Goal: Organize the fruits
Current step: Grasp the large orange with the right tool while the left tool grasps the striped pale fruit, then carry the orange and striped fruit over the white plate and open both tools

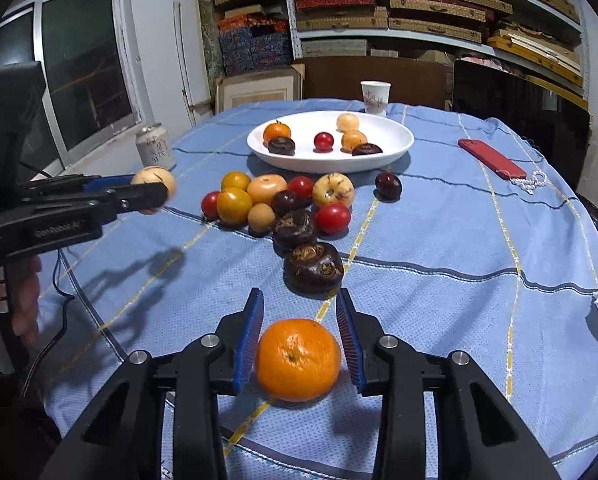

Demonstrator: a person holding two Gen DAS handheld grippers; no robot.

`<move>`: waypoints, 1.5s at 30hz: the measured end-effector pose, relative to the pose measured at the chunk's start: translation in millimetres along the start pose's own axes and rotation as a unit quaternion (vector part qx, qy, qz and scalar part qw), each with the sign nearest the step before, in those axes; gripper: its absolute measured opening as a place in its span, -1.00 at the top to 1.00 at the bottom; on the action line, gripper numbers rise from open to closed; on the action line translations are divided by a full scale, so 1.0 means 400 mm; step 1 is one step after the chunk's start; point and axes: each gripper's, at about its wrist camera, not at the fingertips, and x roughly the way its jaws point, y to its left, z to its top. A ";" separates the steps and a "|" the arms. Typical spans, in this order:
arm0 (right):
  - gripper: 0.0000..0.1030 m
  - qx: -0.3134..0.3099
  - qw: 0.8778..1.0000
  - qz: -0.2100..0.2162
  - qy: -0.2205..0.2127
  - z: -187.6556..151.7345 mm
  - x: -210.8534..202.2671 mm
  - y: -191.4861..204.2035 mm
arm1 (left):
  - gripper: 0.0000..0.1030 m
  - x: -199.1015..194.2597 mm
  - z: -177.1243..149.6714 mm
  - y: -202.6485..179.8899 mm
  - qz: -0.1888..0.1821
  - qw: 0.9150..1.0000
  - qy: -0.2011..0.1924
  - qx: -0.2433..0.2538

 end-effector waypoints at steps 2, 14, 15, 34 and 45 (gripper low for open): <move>0.24 -0.004 1.000 -0.002 0.014 -0.001 0.008 0.004 | 0.25 0.004 -0.009 0.003 -0.001 1.000 0.006 -0.001; -0.04 -0.020 0.997 0.016 0.072 -0.019 0.044 0.025 | 0.25 0.023 -0.027 -0.002 -0.008 1.000 0.013 0.003; 0.10 -0.025 0.997 0.022 0.075 -0.022 0.044 0.033 | 0.25 0.024 -0.028 0.000 -0.009 1.000 0.014 0.001; 0.12 -0.043 0.997 -0.047 -0.050 0.193 -0.108 -0.003 | 0.25 -0.028 0.116 -0.001 -0.017 0.999 -0.037 0.020; 0.12 -0.051 0.993 -0.100 -0.041 0.477 0.149 -0.118 | 0.25 0.230 0.380 0.030 -0.009 1.000 -0.018 -0.001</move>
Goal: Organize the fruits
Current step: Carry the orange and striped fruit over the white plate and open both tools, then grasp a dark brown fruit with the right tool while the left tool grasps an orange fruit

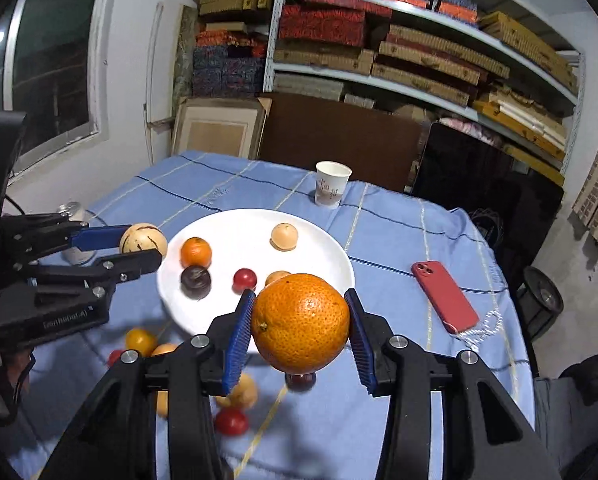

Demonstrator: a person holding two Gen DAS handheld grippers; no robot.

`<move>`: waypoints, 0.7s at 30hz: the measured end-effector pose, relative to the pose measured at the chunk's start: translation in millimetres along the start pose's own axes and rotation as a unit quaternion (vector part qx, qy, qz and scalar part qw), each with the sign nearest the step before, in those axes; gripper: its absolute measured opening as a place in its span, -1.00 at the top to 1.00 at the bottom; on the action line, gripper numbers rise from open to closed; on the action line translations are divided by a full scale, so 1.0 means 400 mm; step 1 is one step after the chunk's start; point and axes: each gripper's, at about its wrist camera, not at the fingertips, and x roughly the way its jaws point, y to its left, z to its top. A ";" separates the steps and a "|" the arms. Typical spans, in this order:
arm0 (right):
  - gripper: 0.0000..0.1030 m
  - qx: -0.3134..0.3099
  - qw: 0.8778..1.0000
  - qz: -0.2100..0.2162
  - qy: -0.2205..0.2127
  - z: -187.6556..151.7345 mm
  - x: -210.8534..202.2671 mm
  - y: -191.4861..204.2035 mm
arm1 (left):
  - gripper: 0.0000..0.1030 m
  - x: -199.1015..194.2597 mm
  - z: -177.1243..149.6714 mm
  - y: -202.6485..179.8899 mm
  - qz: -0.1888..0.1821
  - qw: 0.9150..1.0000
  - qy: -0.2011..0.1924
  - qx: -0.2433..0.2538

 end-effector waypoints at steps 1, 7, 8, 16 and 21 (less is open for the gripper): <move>0.12 -0.001 1.000 0.002 0.004 0.008 0.027 0.003 | 0.25 0.031 0.009 0.002 -0.001 1.000 0.005 -0.002; 0.11 -0.028 0.999 -0.003 0.018 0.041 0.181 0.010 | 0.24 0.176 0.053 0.027 0.014 1.000 0.019 -0.005; 0.10 -0.036 0.999 -0.012 0.014 0.043 0.194 0.011 | 0.20 0.192 0.061 0.036 0.018 1.000 0.015 -0.007; -0.24 -0.028 0.999 -0.015 -0.013 0.046 0.166 -0.010 | -0.46 0.173 0.064 0.072 0.040 0.999 -0.012 -0.024; -0.25 -0.020 1.000 -0.001 -0.020 -0.014 0.032 -0.005 | -0.54 0.050 -0.004 0.089 0.019 0.999 -0.013 -0.042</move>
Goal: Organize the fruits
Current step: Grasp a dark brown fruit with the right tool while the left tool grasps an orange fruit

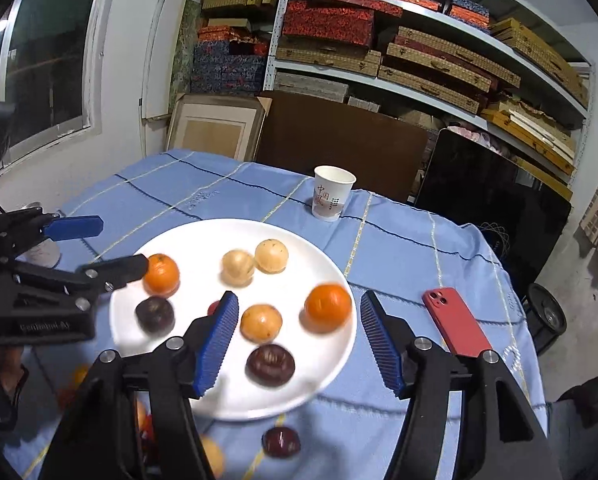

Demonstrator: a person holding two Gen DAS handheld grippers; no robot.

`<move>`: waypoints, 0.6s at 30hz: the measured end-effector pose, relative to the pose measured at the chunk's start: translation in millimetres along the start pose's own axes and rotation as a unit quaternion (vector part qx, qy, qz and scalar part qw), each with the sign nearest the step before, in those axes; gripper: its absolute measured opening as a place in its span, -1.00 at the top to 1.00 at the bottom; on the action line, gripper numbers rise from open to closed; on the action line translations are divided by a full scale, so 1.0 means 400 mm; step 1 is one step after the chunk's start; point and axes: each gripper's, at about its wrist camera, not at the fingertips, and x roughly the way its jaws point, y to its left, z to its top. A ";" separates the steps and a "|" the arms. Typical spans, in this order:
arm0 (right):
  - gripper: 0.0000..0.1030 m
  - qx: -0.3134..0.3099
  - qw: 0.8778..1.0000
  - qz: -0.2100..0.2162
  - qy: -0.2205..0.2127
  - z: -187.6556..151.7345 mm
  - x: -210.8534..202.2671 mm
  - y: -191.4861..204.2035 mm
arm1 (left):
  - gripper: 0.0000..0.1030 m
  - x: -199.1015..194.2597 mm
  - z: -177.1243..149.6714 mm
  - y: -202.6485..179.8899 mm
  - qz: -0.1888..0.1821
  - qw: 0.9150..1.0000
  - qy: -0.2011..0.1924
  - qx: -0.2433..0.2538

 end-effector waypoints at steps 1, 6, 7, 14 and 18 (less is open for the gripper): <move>-0.25 0.000 1.000 0.002 0.003 -0.016 -0.024 0.005 | -0.58 -0.022 -0.015 -0.001 -0.003 1.000 0.000 0.004; -0.32 0.008 0.999 0.032 0.038 -0.177 -0.166 0.061 | -0.65 -0.170 -0.142 -0.022 -0.015 0.999 0.008 0.044; -0.33 0.014 0.998 0.038 0.046 -0.207 -0.181 0.073 | -0.66 -0.195 -0.172 -0.026 -0.017 0.999 0.012 0.049; -0.34 0.037 0.993 0.040 0.101 -0.330 -0.170 0.145 | -0.70 -0.261 -0.299 -0.035 -0.003 0.998 0.030 0.056; -0.34 0.030 0.991 0.042 0.122 -0.337 -0.120 0.181 | -0.70 -0.255 -0.340 -0.024 0.000 0.998 0.050 0.046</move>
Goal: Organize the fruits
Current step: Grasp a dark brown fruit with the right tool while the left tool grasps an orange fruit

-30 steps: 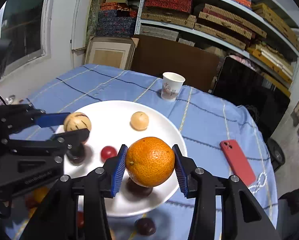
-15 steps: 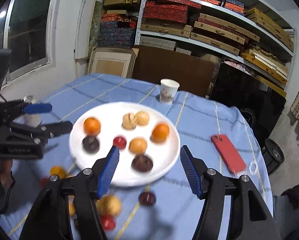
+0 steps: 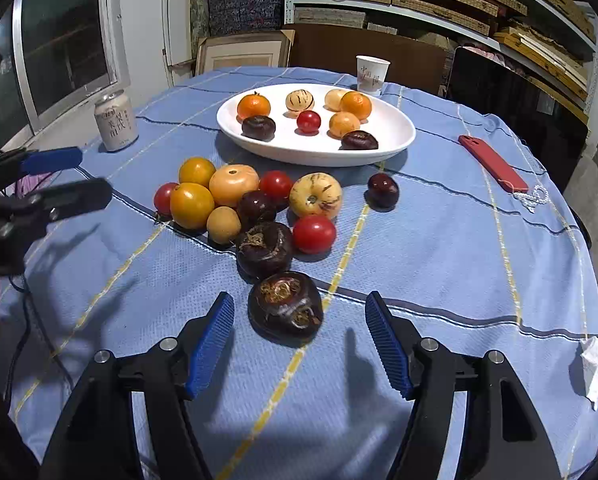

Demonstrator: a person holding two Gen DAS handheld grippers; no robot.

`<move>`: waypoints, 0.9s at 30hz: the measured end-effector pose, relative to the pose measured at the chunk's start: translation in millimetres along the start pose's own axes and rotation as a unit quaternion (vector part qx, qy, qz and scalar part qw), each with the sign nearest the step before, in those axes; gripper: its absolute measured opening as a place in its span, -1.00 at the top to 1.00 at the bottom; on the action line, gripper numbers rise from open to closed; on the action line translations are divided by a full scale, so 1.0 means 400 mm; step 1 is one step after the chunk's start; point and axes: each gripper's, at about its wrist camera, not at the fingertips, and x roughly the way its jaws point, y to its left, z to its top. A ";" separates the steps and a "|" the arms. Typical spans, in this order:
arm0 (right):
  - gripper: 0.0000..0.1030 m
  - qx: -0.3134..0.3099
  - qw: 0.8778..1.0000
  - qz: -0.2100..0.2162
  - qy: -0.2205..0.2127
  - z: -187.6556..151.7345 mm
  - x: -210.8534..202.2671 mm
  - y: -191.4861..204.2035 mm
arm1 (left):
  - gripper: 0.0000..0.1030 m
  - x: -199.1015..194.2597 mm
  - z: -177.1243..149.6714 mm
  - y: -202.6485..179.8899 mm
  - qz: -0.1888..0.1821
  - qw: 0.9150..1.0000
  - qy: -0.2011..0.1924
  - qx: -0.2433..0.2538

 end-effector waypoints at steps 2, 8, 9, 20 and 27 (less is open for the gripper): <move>-0.27 -0.001 1.000 -0.006 0.011 0.003 0.020 0.008 | -0.70 0.006 -0.007 0.002 0.003 1.000 0.004 -0.001; 0.13 0.018 1.000 0.007 -0.001 -0.014 -0.006 0.004 | -0.70 0.044 -0.006 -0.013 0.016 1.000 0.016 0.014; 0.13 0.016 1.000 0.012 -0.014 -0.020 -0.024 0.003 | -0.70 0.054 -0.001 -0.016 0.020 1.000 0.015 0.016; 0.13 0.032 0.997 0.062 -0.037 -0.052 -0.068 -0.016 | -0.33 0.171 0.028 -0.021 -0.002 0.999 0.038 -0.010; 0.12 0.037 0.996 0.070 -0.040 -0.057 -0.070 -0.019 | -0.26 0.187 0.026 -0.064 -0.002 0.999 0.033 0.021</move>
